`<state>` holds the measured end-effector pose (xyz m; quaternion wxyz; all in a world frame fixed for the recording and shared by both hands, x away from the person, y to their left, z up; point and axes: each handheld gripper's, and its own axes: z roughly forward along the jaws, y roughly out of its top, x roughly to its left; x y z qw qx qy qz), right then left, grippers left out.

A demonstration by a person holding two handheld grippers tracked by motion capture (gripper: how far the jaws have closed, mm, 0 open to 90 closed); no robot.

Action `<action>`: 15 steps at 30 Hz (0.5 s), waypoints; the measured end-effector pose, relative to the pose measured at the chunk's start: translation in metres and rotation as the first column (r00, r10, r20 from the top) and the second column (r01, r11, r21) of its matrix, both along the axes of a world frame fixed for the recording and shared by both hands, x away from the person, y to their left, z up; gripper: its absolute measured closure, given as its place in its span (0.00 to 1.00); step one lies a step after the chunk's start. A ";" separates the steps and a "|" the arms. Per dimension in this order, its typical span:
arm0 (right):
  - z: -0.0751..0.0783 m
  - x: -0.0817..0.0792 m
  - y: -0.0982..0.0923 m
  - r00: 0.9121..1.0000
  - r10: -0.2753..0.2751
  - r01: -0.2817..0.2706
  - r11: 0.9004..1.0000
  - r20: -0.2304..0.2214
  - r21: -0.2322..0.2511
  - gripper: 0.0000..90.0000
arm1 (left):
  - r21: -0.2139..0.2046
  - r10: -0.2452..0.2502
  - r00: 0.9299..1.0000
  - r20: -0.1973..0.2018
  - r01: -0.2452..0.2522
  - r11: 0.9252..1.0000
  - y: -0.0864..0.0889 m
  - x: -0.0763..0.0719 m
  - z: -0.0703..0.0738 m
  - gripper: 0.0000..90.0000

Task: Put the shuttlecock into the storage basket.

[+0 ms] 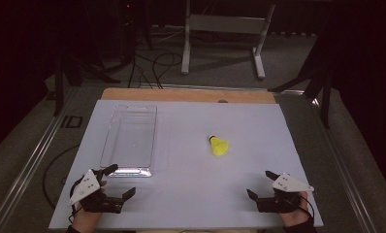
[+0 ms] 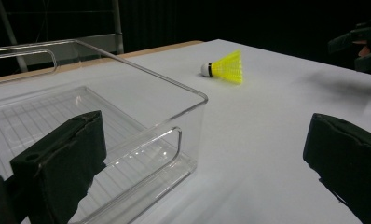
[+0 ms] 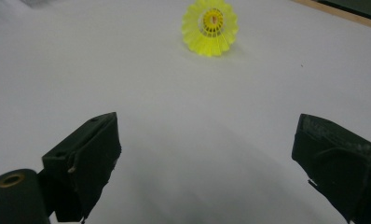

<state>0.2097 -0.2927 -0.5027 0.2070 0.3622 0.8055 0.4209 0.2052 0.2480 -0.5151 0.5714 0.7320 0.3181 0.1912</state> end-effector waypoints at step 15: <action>0.044 -0.004 0.002 1.000 -0.011 0.010 1.000 0.022 0.017 0.09 | -0.002 0.002 1.000 0.002 -0.002 1.000 0.000 0.000 0.000 0.00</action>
